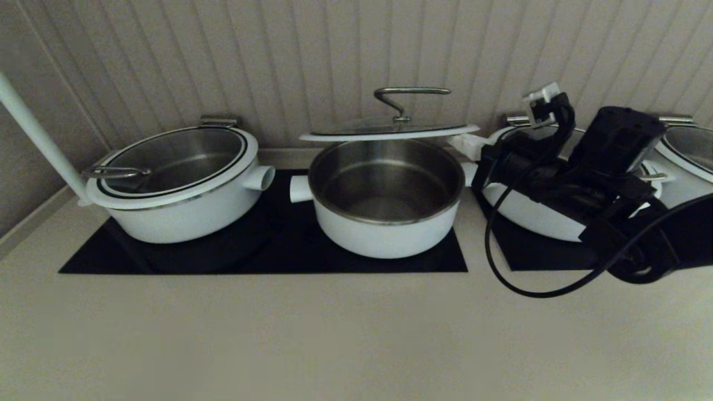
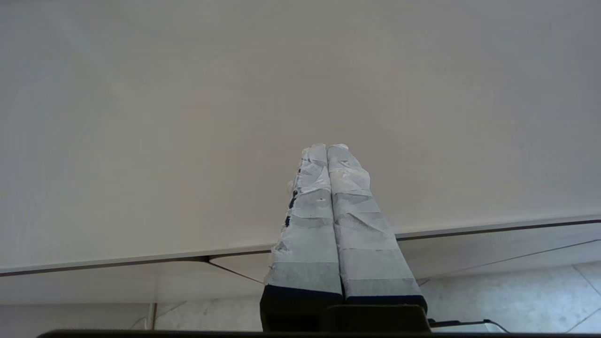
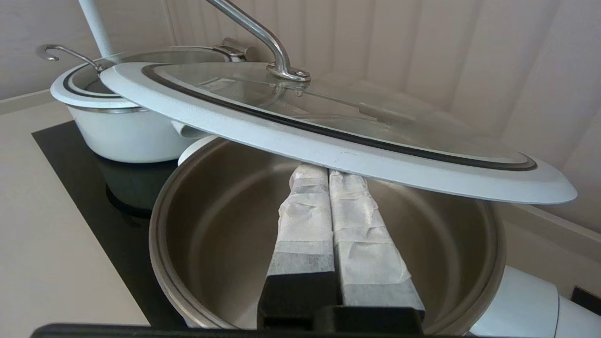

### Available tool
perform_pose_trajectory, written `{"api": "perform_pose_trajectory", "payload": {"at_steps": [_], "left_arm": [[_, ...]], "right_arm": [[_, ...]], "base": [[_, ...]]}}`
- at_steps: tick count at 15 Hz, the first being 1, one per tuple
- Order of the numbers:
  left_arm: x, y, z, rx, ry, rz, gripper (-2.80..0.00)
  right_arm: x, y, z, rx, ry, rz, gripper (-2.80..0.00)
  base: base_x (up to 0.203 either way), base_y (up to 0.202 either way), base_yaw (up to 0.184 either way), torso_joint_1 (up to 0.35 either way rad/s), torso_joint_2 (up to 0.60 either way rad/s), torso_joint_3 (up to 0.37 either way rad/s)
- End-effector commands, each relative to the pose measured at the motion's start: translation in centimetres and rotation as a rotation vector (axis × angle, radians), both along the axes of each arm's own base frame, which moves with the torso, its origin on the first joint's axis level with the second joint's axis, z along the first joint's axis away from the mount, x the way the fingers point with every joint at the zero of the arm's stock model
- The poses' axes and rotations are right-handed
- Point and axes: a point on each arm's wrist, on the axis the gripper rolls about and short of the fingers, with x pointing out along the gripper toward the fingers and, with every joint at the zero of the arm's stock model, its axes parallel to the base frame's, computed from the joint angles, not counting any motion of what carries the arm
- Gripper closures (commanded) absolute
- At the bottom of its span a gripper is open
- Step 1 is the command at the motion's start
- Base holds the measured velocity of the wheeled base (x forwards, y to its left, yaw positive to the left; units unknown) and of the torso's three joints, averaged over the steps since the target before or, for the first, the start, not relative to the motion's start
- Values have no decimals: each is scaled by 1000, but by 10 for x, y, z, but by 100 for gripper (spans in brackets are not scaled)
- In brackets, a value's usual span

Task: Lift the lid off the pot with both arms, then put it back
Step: Open the pot lid completely

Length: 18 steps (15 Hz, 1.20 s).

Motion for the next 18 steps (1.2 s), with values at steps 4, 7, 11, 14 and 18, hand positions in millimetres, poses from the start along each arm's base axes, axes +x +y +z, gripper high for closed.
{"api": "perform_pose_trajectory", "payload": {"at_steps": [4, 7, 11, 14, 18], "left_arm": [[0, 0, 0, 0, 1, 1, 0], [0, 0, 0, 0, 3, 4, 0], [0, 0, 0, 0, 1, 79, 0], [-11, 0, -1, -7, -144, 78, 0], [-22, 0, -3, -28, -279, 84, 0]], "right_arm": [[0, 1, 0, 0, -4, 4, 0], [-1, 1, 1, 0, -7, 5, 0], [-4, 0, 5, 3, -17, 5, 0], [-5, 0, 7, 5, -21, 5, 0], [-5, 0, 6, 4, -22, 4, 0]], "base": [[0, 0, 0, 0, 0, 0], [0, 0, 0, 0, 0, 0], [0, 0, 0, 0, 0, 0], [0, 0, 0, 0, 0, 0], [0, 0, 0, 0, 0, 0]]}}
